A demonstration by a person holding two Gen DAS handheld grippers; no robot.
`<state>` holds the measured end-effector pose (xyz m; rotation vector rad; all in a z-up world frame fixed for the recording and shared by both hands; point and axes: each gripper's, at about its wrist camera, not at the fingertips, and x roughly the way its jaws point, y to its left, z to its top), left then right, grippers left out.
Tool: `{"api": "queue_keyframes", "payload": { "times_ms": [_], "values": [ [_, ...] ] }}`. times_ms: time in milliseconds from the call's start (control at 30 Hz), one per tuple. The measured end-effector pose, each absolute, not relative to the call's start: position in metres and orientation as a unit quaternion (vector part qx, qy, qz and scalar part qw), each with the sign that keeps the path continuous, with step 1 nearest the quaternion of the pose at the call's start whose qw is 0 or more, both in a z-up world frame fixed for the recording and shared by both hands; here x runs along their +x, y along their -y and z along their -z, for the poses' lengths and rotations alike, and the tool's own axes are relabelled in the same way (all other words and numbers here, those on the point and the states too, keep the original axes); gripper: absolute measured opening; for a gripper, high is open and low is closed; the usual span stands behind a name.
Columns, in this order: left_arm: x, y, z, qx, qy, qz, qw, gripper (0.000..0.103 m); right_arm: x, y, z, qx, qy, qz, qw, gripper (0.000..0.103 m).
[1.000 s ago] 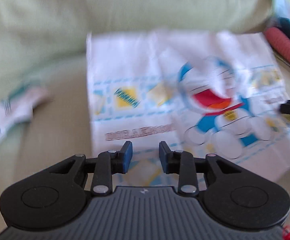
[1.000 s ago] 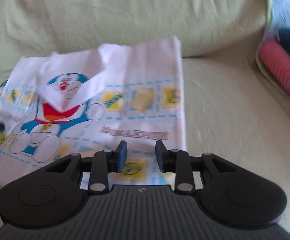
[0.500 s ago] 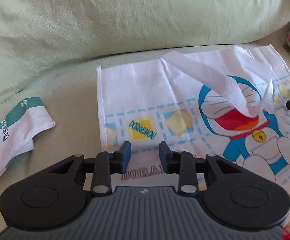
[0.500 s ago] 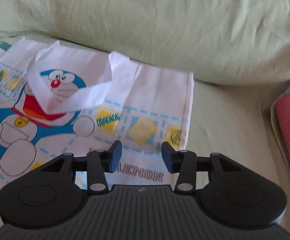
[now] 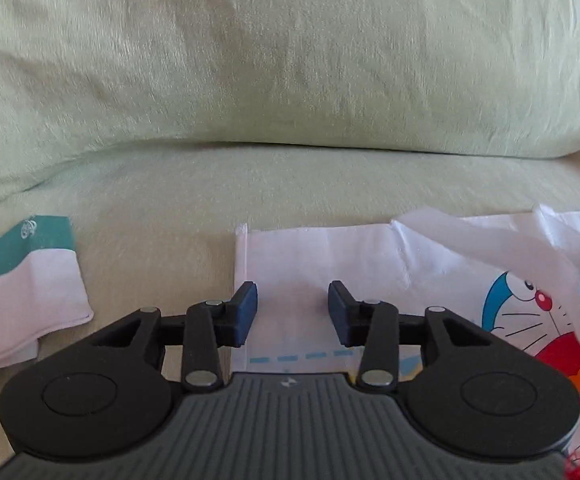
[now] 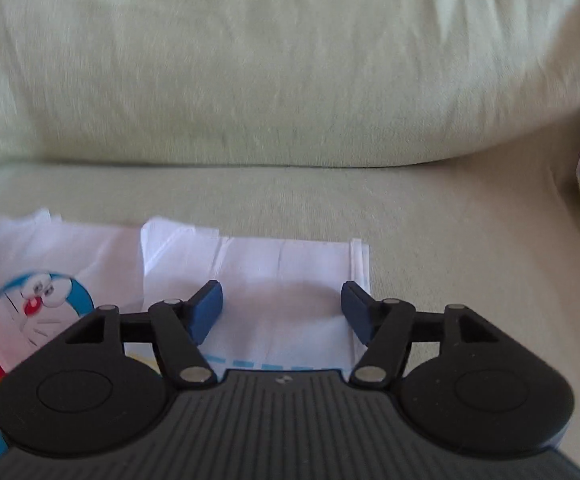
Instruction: Fold shopping bag
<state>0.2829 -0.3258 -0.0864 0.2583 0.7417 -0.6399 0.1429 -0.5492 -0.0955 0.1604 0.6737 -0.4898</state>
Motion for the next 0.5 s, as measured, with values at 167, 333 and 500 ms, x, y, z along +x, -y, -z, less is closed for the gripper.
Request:
{"api": "queue_keyframes", "payload": {
  "times_ms": [167,333,500],
  "values": [
    [0.257,0.3,0.054,0.121,-0.335,0.293,0.887,0.038,0.129,0.527,0.077,0.029,-0.315,0.264,0.911,0.056],
    [0.198,0.253,0.023,0.143,-0.303,0.298,0.894,0.048,0.053,0.484,0.038,0.042,-0.26,0.226,0.938,0.055],
    [0.161,0.237,0.055,0.156,-0.362,0.289,0.872,0.051,-0.007,0.447,0.052,0.062,-0.294,0.189,0.935,0.032]
  ]
}}
